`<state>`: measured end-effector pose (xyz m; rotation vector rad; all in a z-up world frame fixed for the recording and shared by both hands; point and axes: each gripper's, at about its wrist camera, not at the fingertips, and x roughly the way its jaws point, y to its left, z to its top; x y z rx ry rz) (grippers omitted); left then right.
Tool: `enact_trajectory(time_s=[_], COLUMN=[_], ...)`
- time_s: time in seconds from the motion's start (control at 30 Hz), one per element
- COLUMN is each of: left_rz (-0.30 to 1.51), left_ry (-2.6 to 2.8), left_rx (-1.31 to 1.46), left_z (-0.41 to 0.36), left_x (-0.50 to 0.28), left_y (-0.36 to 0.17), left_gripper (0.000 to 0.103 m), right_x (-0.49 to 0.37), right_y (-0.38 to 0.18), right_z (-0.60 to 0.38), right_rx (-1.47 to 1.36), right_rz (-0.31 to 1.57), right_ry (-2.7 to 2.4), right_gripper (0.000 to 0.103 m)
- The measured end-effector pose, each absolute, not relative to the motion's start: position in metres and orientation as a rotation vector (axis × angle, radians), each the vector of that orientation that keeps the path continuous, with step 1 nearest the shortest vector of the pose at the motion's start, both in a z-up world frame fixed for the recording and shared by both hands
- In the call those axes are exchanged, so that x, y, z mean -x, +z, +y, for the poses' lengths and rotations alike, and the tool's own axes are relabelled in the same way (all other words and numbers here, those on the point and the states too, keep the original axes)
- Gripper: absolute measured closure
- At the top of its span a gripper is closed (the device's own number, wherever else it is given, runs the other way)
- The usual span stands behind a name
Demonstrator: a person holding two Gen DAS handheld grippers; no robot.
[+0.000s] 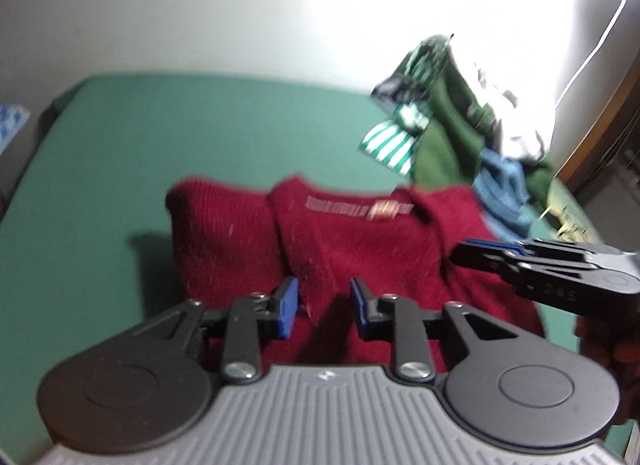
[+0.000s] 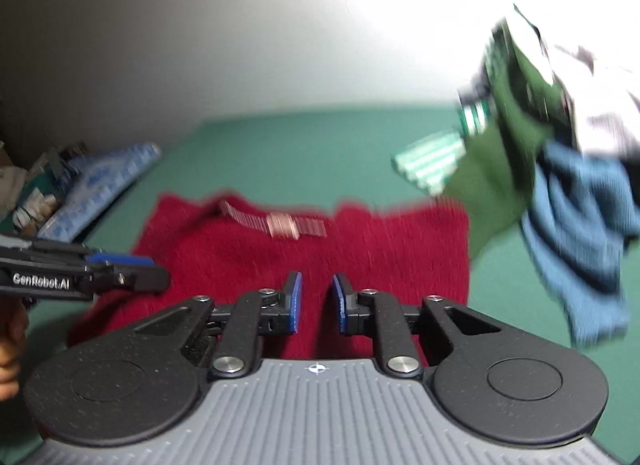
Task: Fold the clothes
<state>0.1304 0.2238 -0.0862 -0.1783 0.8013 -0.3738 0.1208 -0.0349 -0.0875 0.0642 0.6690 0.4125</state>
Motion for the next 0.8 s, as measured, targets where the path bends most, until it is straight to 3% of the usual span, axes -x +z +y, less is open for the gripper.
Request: enact_trajectory(time_s=[0.1,0.27,0.33,0.37,0.43,0.7,0.8], left_rz=[0.807,0.821,0.817,0.816,0.814,0.797,0.799], left_ry=[-0.379,-0.378,-0.377,-0.376,-0.373,-0.361,-0.372], left_rx=[0.175,0.110,0.112,0.111,0.109,0.074,0.081], left_z=[0.218,0.203,0.204,0.204,0.205,0.198,0.201], left_x=[-0.144,-0.148,-0.147,-0.147,-0.147,-0.144,-0.144], left_y=[-0.084,-0.096,-0.098,-0.099,-0.100,-0.104,-0.103], left_gripper=[0.075,0.072,0.069,0.069,0.069,0.063,0.063], right_x=[-0.144,-0.185,-0.194,-0.197,-0.199,-0.218,-0.213], right_y=[-0.083,-0.099,-0.107,-0.109,-0.110,-0.133,-0.116], right_z=[-0.022,0.002,0.005,0.006,0.004,0.004,-0.012], right_rx=[-0.037,0.098,0.119,0.122,0.107,0.064,-0.040], right_rz=[0.657,0.731,0.764,0.772,0.767,0.786,0.755], right_ry=[0.436,0.472,0.494,0.501,0.503,0.411,0.423], right_gripper=[0.084,0.070,0.076,0.090,0.093,0.097,0.088])
